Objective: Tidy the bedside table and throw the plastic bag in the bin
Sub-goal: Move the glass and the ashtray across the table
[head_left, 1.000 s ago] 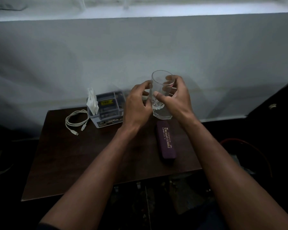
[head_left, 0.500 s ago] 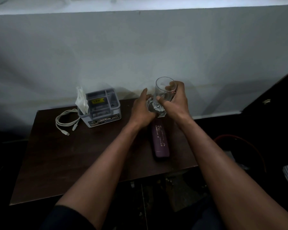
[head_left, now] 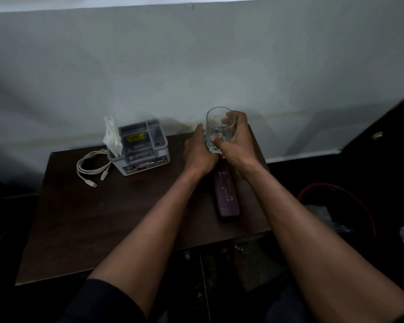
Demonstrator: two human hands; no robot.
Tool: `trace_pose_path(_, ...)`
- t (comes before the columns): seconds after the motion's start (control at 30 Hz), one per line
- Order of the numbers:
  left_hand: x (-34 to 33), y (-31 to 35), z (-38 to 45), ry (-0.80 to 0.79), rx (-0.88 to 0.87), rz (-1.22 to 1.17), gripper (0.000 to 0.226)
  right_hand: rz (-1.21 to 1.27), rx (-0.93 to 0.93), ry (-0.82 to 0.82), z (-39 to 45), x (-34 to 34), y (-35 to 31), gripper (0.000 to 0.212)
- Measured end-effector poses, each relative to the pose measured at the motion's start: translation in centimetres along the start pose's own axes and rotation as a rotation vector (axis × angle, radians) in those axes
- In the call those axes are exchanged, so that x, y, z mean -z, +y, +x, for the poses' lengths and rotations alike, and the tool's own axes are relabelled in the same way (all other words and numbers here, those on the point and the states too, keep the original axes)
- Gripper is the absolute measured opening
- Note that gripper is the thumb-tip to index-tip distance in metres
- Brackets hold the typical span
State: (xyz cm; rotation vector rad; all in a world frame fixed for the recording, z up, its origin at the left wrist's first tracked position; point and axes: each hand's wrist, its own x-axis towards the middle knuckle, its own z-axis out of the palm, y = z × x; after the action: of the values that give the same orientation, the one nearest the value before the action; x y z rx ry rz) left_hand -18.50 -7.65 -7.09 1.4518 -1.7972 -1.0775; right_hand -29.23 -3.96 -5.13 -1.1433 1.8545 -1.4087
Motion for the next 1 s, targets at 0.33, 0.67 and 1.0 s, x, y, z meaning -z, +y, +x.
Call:
trace_pose_path(0.33, 2.1, 1.4, -1.6, 0.035, -0.002, 0.080, 0.030, 0.009, -0.063, -0.050, 0.9, -1.8, -0.4, 0.079)
trace_pose_path(0.67, 8.5, 0.8, -3.7, 0.137, -0.263, 0.547, 0.052, -0.412, 0.578, 0.239, -1.4, -2.7, -6.4, 0.048)
trace_pose_path(1.0, 14.5, -1.3, -5.6, 0.188, -0.148, 0.732, 0.041, -0.696, 0.432, -0.277, -4.9, -10.0, -6.9, 0.043)
